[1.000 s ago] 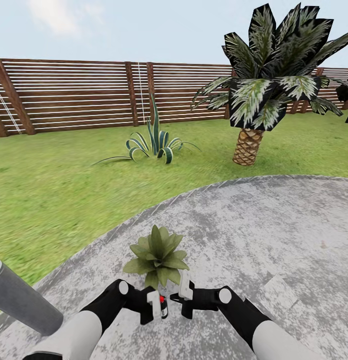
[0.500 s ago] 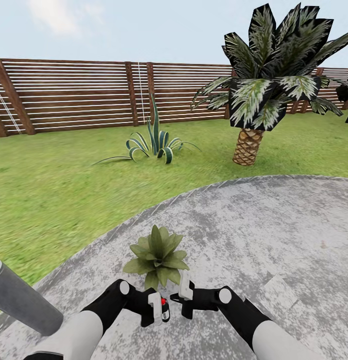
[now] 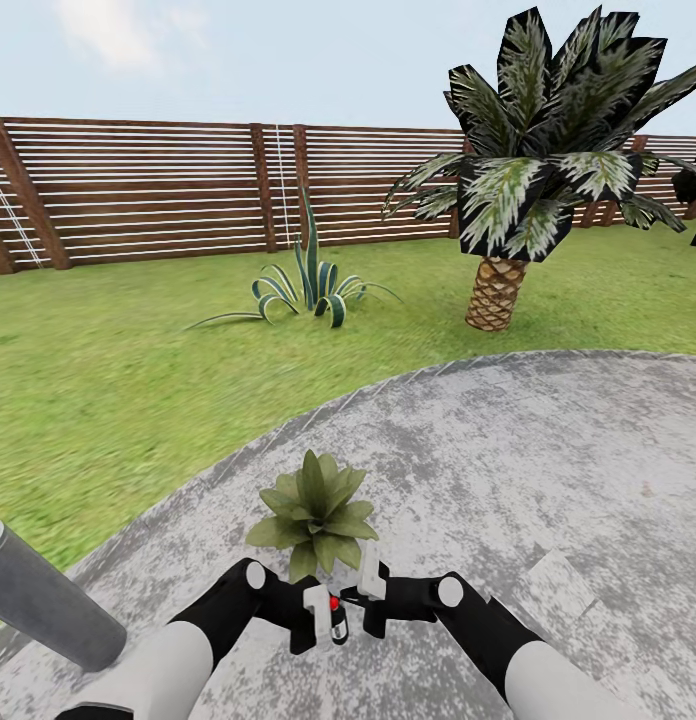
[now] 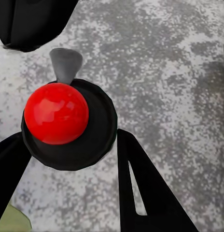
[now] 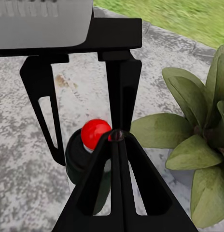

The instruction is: Pick up the pesticide atomizer in the garden and spray insectifuge to fully cover both potted plants in the garden.

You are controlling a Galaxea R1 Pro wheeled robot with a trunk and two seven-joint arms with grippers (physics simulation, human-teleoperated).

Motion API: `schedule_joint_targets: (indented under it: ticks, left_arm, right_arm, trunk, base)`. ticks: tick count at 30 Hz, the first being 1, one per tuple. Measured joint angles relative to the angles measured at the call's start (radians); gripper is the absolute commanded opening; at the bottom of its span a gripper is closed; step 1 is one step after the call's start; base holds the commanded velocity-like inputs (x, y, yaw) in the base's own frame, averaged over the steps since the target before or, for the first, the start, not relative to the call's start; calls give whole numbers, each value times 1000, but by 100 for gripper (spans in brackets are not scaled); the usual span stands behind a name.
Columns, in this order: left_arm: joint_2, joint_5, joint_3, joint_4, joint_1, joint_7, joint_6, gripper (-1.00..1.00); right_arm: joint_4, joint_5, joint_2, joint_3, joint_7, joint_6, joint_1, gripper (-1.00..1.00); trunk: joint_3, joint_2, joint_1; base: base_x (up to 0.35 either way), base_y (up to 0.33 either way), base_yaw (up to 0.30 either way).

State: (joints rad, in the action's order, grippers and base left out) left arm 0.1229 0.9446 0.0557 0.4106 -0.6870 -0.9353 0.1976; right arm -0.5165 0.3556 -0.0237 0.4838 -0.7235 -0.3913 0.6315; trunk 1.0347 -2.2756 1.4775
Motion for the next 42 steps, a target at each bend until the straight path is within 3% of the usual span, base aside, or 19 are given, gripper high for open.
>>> schedule_joint_targets:
  ticks: [25,32,42]
  left_arm:
    - [2,-2,-4,1,-3,1,0,-100]
    - [1,-30,-4,1,-9,2,2,-100]
    - [-4,-21,0,-4,-8,1,-2,-100]
  right_arm:
    - [2,1,1,0,0,-1,0,-100]
    - [2,1,1,0,0,-1,0,-100]
    - [2,1,1,0,0,-1,0,-100]
  trunk:
    - [0,0,0]
    - [0,0,0]
    - [0,0,0]
  base:
    - [0,0,0]
    - [0,0,0]
    - [0,0,0]
